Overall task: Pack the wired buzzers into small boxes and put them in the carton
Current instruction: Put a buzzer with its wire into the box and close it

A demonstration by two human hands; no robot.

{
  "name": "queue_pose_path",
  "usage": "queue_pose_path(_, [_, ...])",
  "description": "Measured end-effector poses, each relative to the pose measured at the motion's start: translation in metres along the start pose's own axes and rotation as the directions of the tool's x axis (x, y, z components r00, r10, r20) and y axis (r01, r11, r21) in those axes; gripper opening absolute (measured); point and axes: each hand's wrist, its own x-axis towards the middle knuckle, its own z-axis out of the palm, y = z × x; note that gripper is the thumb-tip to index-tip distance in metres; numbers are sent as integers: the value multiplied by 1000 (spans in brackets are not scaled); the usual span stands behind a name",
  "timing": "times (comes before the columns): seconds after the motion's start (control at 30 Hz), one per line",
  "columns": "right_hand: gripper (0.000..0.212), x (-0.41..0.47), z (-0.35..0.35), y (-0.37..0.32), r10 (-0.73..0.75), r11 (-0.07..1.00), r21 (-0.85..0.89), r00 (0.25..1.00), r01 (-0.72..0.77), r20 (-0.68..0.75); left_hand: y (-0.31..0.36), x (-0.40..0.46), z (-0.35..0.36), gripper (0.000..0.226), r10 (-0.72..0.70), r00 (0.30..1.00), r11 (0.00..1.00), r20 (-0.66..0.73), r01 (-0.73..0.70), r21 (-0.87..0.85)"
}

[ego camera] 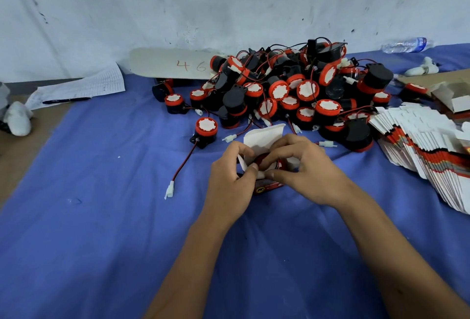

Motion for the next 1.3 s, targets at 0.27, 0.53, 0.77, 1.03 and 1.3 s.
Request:
queue_pose_path(0.27, [28, 1, 2, -3, -32, 975, -220, 999, 33, 10, -1, 1, 1, 22, 39, 999, 999, 6, -39, 31])
queue_pose_path(0.53, [18, 1, 5, 2, -76, 992, -111, 991, 64, -111, -8, 6, 2, 15, 64, 998, 998, -27, -64, 0])
queue_pose_path(0.77, [43, 1, 11, -4, -274, 956, -159, 942, 246, -192, -8, 7, 3, 14, 49, 998, 999, -29, -49, -8])
queue_pose_path(1.03, [28, 4, 10, 4, -97, 981, -182, 976, 62, -195, -7, 5, 0, 17, -37, 999, 999, -39, 36, -26])
queue_pose_path(1.3, [12, 5, 19, 8, -153, 943, -324, 966, 80, -208, -7, 3, 4, 9, 186, 982, 969, -41, -177, 171])
